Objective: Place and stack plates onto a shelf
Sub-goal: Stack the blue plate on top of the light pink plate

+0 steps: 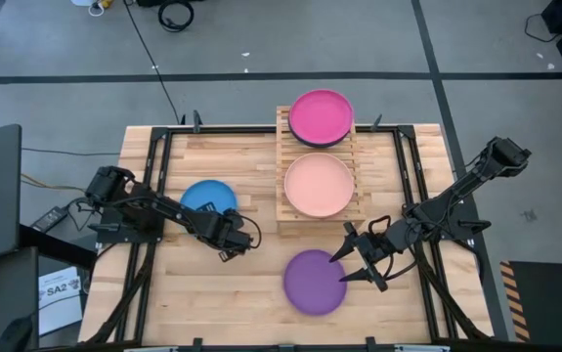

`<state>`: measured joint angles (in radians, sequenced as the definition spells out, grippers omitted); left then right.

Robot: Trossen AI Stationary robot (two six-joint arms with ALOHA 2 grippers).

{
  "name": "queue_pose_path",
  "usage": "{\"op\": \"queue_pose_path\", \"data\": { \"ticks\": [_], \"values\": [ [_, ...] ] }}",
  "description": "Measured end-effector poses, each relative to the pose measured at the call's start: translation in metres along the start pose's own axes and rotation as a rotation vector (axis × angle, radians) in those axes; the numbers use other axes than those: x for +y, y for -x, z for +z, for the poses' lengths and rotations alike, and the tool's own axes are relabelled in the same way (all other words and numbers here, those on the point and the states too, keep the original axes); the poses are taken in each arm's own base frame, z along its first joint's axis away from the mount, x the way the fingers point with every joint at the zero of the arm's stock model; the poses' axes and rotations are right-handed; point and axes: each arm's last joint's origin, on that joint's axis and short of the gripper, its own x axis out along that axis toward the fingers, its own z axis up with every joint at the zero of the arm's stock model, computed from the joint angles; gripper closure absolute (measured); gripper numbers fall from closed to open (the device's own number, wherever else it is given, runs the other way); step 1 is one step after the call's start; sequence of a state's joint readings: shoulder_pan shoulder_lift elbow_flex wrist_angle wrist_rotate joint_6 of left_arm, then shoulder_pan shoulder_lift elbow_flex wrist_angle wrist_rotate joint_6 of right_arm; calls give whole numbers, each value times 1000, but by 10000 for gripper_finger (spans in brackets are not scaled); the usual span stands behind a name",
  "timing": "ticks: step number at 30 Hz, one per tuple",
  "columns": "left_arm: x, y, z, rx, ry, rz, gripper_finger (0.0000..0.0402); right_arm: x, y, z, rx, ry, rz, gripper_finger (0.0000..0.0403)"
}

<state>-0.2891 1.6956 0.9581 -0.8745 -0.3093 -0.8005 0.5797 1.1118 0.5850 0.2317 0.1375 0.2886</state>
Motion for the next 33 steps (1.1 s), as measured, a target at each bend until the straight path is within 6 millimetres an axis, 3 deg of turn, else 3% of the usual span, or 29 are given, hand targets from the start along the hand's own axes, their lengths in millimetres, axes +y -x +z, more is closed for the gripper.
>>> {"op": "queue_pose_path", "data": {
  "ticks": [4, 9, 23, 33],
  "values": [
    [1, 8, 0, 35, -11, 2, 388, 0, 0, 0, 0, 0, 0, 139],
    [-4, 35, 9, 35, -36, 4, 389, 0, 0, 0, 0, 0, 0, 139],
    [-17, 154, 28, -94, -95, -121, 389, 1, 0, 0, 11, 0, 33, 139],
    [-14, 213, 38, -256, -191, -271, 389, 1, 0, 0, 11, 0, 33, 139]
  ]
}}
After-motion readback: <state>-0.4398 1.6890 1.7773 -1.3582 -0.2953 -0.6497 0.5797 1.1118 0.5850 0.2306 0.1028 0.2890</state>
